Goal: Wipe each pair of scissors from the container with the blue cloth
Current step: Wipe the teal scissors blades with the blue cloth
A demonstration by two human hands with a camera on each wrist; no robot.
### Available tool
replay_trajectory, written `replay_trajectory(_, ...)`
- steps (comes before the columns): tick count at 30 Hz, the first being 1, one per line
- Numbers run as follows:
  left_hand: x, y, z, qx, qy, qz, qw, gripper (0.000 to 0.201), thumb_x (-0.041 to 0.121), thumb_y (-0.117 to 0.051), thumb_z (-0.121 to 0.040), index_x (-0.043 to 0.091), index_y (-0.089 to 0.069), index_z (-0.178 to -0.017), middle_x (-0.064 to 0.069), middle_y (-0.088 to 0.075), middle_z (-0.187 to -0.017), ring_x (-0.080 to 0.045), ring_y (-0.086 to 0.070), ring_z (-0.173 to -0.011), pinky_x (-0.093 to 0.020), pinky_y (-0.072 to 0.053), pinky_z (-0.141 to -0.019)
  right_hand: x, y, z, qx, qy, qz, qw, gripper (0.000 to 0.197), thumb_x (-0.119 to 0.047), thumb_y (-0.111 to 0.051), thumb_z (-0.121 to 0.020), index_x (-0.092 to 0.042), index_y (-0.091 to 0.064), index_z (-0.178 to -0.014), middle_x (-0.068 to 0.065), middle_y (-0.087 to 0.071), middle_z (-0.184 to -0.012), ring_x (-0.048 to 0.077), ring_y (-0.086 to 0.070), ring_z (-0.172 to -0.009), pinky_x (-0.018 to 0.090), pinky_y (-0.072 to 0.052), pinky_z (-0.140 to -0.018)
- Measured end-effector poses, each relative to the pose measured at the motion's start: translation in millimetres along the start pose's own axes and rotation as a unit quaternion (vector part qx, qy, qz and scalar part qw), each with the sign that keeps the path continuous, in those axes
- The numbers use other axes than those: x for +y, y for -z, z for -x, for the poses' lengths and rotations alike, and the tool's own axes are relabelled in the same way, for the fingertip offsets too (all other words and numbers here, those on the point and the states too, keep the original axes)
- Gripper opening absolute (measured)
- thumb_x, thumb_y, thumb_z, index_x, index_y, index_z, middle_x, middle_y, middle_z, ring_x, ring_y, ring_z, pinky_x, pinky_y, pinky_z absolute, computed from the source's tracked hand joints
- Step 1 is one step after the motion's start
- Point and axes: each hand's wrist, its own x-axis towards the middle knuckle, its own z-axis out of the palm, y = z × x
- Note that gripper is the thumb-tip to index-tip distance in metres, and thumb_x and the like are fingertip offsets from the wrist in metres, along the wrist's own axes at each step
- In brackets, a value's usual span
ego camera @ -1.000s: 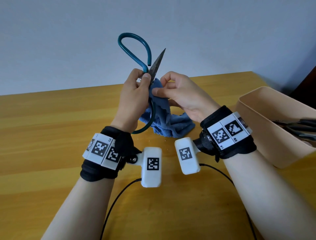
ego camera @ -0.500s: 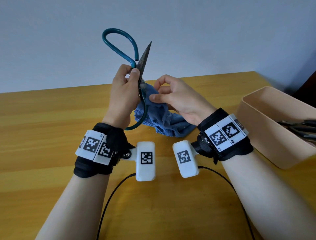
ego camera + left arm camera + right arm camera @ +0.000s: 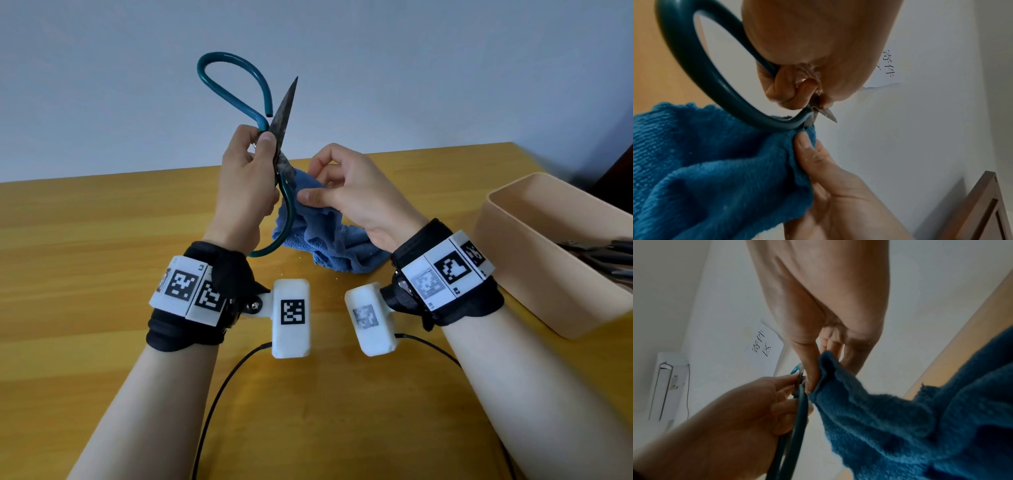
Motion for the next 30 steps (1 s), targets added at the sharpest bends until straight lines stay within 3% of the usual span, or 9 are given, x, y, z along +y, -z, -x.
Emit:
replay_trajectory(5,-3,-3,0,0.004,-0.011,0.001,1.000,0.014,0.022,-0.040,-0.106,0.014,-0.046,-0.096,0.005,-0.035,-0.060,-0.008,-0.026,-0.039,-0.020,-0.023,-0.037,0,4,-1,-0.007,-0.017,-0.019,1.000,0.026,-0.003,-0.078,-0.081,-0.011,-0.061,-0.099,-0.002,-0.069,-0.073,0.012,-0.065,-0.070,0.026,-0.049,-0.067)
replay_trajectory(12,-3,5,-4,0.004,-0.007,-0.002,1.000,0.016,0.024,-0.040,-0.107,0.017,-0.046,-0.094,0.015,-0.041,-0.047,-0.009,-0.025,-0.040,-0.022,-0.020,-0.039,2,5,-1,-0.036,-0.029,0.023,0.999,0.029,-0.007,-0.083,-0.077,-0.011,-0.061,-0.096,-0.008,-0.061,-0.060,0.011,-0.058,-0.060,0.026,-0.048,-0.065)
replay_trajectory(14,-3,13,-7,0.020,-0.013,-0.001,1.000,0.017,0.023,-0.039,-0.107,0.018,-0.044,-0.091,0.012,-0.042,-0.054,-0.009,-0.024,-0.040,-0.023,-0.020,-0.039,4,7,-2,-0.055,-0.036,0.054,0.996,0.029,-0.004,-0.083,-0.076,-0.012,-0.063,-0.095,-0.008,-0.061,-0.060,0.009,-0.057,-0.057,0.027,-0.047,-0.065)
replay_trajectory(16,-2,22,-10,0.034,-0.010,0.001,0.999,0.018,0.023,-0.040,-0.106,0.020,-0.044,-0.089,-0.002,-0.042,-0.071,-0.009,-0.023,-0.041,-0.024,-0.020,-0.041,6,8,-3,-0.037,-0.039,0.067,0.996,0.026,-0.004,-0.082,-0.076,-0.013,-0.063,-0.091,-0.007,-0.063,-0.062,0.007,-0.057,-0.056,0.027,-0.045,-0.065)
replay_trajectory(20,0,33,-11,-0.008,-0.003,-0.002,1.000,0.019,0.026,-0.043,-0.106,0.020,-0.049,-0.088,-0.009,-0.050,-0.091,-0.012,-0.024,-0.046,-0.027,-0.017,-0.043,10,14,-6,0.053,-0.025,-0.073,0.996,0.017,-0.007,-0.078,-0.083,-0.008,-0.066,-0.095,0.011,-0.072,-0.083,0.012,-0.067,-0.074,0.025,-0.051,-0.068)
replay_trajectory(22,0,30,-9,-0.044,-0.013,-0.019,0.999,0.018,0.027,-0.045,-0.106,0.019,-0.050,-0.090,-0.011,-0.053,-0.090,-0.012,-0.025,-0.047,-0.027,-0.018,-0.044,8,15,-7,0.066,-0.014,-0.166,0.984,0.013,-0.007,-0.075,-0.085,-0.009,-0.067,-0.094,0.009,-0.070,-0.084,0.013,-0.066,-0.077,0.025,-0.050,-0.070)
replay_trajectory(26,1,17,-2,-0.096,-0.037,-0.049,0.994,0.019,0.026,-0.047,-0.107,0.014,-0.048,-0.092,-0.015,-0.051,-0.085,-0.008,-0.032,-0.046,-0.019,-0.027,-0.041,4,13,-7,0.037,-0.009,-0.309,0.950,0.009,-0.001,-0.068,-0.090,-0.009,-0.065,-0.093,0.015,-0.064,-0.097,0.025,-0.062,-0.091,0.035,-0.052,-0.081)
replay_trajectory(28,2,11,2,-0.114,-0.048,-0.053,0.991,0.019,0.025,-0.048,-0.107,0.010,-0.046,-0.095,-0.015,-0.050,-0.085,-0.006,-0.035,-0.045,-0.016,-0.030,-0.041,4,12,-6,0.005,-0.007,-0.327,0.945,0.012,0.002,-0.066,-0.088,-0.009,-0.064,-0.091,0.018,-0.060,-0.098,0.029,-0.056,-0.092,0.036,-0.050,-0.079)
replay_trajectory(30,2,7,3,-0.124,-0.059,-0.053,0.989,0.020,0.024,-0.048,-0.107,0.010,-0.044,-0.094,-0.014,-0.047,-0.084,-0.008,-0.034,-0.048,-0.015,-0.030,-0.041,3,12,-6,-0.013,-0.014,-0.325,0.946,0.015,0.006,-0.066,-0.087,-0.009,-0.064,-0.089,0.014,-0.065,-0.091,0.024,-0.062,-0.084,0.032,-0.054,-0.075)
